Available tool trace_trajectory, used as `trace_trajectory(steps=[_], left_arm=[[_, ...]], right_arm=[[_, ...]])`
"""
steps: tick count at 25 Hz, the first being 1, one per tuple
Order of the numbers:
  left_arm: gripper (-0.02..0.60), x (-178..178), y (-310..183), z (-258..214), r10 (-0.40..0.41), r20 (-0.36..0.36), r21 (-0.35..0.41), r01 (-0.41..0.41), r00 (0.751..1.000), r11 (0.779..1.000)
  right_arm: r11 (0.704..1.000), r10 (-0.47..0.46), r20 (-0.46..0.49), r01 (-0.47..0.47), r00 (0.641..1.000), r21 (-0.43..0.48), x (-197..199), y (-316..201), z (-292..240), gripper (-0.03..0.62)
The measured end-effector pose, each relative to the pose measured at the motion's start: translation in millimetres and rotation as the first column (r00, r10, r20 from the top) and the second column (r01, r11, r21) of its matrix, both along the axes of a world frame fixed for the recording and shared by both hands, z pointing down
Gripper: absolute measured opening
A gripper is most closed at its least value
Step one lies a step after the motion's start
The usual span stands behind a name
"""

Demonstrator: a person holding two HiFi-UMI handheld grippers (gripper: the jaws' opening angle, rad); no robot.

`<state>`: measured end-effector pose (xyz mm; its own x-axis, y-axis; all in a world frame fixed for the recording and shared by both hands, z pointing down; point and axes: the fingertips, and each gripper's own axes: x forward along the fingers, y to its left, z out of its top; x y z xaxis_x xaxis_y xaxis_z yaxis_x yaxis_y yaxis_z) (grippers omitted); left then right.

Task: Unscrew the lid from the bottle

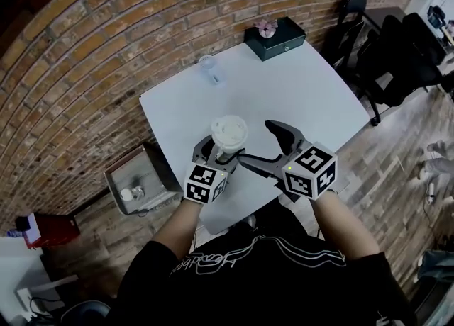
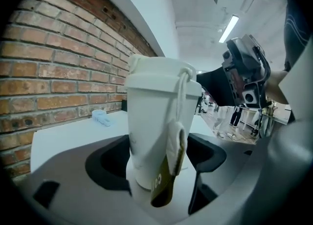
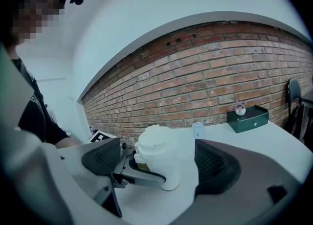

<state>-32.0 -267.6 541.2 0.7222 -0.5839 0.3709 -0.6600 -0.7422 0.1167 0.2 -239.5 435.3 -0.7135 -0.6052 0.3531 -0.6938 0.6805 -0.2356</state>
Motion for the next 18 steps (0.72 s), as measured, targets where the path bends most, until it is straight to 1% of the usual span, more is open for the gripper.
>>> trace_trajectory(steps=[4,7,10,15,18], left_arm=[[0.379,1,0,-1,0.0,0.004,-0.003,0.0,1.0,1.0],[0.377,1,1,0,0.001,0.008,-0.005,-0.001,1.0,1.0],[0.377,1,1,0,0.001,0.014,-0.009,-0.001,1.0,1.0],[0.377,1,0,0,-0.009,0.012,-0.009,0.009,1.0,1.0],[0.377,0,0,1,-0.005,0.014,-0.012,0.005,1.0,1.0]], right_arm=[[0.998,-0.059,-0.055,0.061,0.997,0.028,-17,-9,-3,0.445],[0.992,-0.108,-0.104,0.114,0.989,0.053,-31,-16,-3,0.428],[0.985,-0.153,-0.136,0.162,0.979,0.059,-44,-23,0,0.41],[0.981,-0.171,-0.176,0.184,0.97,0.06,-51,-33,6,0.389],[0.98,-0.175,-0.2,0.191,0.964,0.063,-54,-34,9,0.342]])
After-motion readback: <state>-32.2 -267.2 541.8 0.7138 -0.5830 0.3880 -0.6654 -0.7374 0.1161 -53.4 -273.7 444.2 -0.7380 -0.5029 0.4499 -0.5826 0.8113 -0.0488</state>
